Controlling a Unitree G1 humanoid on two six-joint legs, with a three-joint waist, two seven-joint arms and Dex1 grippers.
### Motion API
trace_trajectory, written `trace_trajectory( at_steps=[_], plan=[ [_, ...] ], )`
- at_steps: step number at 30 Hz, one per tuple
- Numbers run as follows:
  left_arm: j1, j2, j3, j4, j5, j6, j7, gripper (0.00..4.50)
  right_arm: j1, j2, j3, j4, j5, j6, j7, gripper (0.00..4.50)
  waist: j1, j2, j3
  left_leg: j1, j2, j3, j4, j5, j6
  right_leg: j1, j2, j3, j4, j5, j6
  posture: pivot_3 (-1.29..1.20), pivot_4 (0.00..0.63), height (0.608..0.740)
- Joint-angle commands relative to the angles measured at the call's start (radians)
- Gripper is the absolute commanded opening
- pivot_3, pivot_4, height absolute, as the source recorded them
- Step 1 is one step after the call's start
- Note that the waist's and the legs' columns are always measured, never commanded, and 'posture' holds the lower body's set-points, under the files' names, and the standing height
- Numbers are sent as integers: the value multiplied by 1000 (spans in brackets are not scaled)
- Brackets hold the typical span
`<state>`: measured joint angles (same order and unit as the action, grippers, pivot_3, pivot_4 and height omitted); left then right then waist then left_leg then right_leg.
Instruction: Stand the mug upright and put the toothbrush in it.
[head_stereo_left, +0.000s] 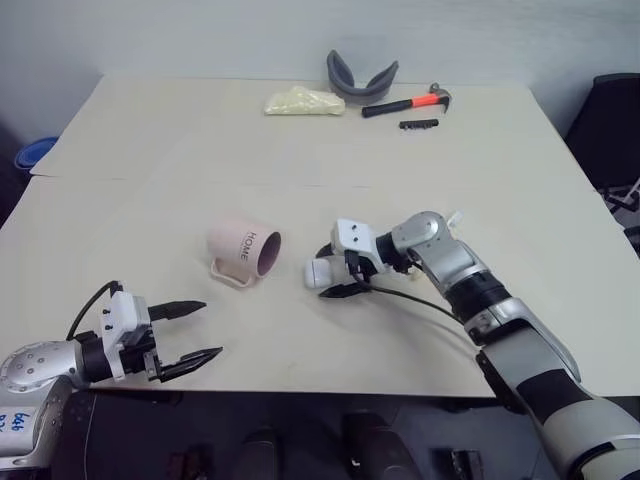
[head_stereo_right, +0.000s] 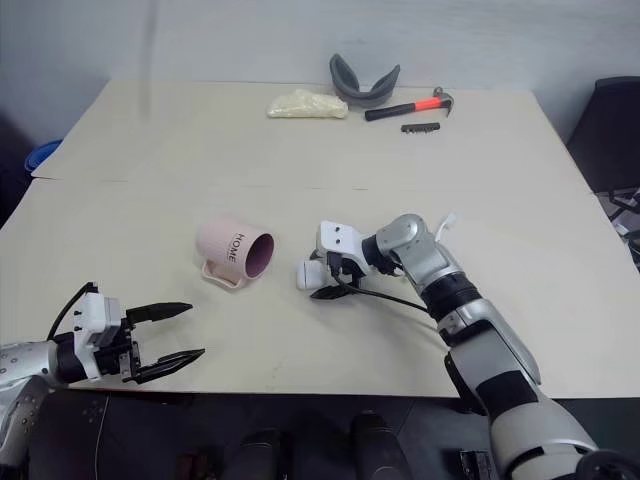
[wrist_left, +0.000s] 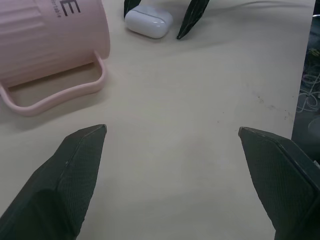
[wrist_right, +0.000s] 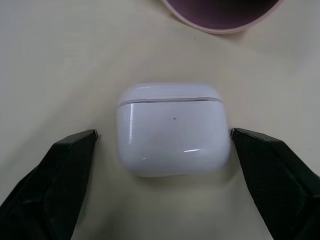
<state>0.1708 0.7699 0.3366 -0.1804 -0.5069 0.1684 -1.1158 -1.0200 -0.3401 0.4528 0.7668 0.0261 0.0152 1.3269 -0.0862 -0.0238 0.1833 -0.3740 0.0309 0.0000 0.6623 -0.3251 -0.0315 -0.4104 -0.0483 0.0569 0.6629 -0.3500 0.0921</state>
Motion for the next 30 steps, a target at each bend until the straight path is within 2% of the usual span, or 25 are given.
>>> trace_trajectory(
  at_steps=[1, 5, 6, 11, 14, 17, 19, 22, 25, 30],
  plan=[
    [14, 6, 38, -17, -18, -8, 0, 4500, -17, 40, -4, 81, -38, -60, 7, 4097, -2, 0, 0, 0, 0, 0, 0, 0, 0, 0, 0, 0, 0, 0, 0, 0, 150, 740],
    [18, -3, 37, -23, -16, -11, 5, 4500, -9, 86, -59, 91, -18, -58, -26, 2923, -9, 0, 0, 2, 0, 1, 0, 0, 0, 0, 0, 0, 1, 0, 0, 0, 150, 740],
    [20, -6, 34, -25, -15, -11, 6, 4500, 2, 85, -65, 81, -20, -61, -28, 2762, -10, 0, 0, 2, 1, 1, 0, 0, 0, 0, 0, 0, 1, 0, 0, 0, 150, 740],
    [19, -14, 20, -26, -10, -16, 1, 4500, 68, 58, -131, -36, 22, -46, -20, 2762, -11, 0, 0, 2, 1, 0, 0, 0, -1, 0, 0, 0, 1, 0, 0, 0, 150, 740],
    [-2, -20, 3, -34, -16, -9, 3, 4500, 133, -32, -228, -264, 117, 55, 0, 2762, 1, 2, 1, 1, 0, 0, 0, 0, -1, 0, 0, 0, 1, 0, 0, 0, 150, 740],
    [-21, -28, -20, -79, -49, 11, -7, 4500, 249, -209, -426, -586, 298, 344, -28, 2762, 22, 4, 2, -1, -1, 0, 1, 0, 0, 0, -2, -1, 0, 0, 0, 0, 150, 740],
    [-34, -35, -34, -116, -76, 32, -7, 4500, 341, -340, -534, -690, 334, 433, -54, 2762, 37, 4, 2, -3, -2, -3, 1, -1, 0, 1, -4, -3, -1, 0, 0, 0, 150, 740],
    [-52, -47, -68, -159, -81, 44, 2, 4500, 503, -540, -655, -663, 270, 393, -82, 2762, 57, 2, 1, -2, -2, -4, 0, -1, 1, 3, -4, -5, -6, 0, 0, 0, 150, 740],
    [-63, -57, -89, -174, -91, 53, -1, 4500, 638, -690, -731, -467, 179, 247, -135, 2762, 59, 3, 2, 0, -3, -2, 0, -1, 2, 5, -4, -4, -6, 0, 0, 0, 150, 740],
    [-81, -59, -111, -153, -89, 58, -5, 4500, 677, -730, -759, -158, 123, 43, -241, 2762, 28, 3, 2, 8, -1, 11, 0, -1, 3, 6, 4, 4, -3, 2, 3, 0, 150, 740]
  ],
)
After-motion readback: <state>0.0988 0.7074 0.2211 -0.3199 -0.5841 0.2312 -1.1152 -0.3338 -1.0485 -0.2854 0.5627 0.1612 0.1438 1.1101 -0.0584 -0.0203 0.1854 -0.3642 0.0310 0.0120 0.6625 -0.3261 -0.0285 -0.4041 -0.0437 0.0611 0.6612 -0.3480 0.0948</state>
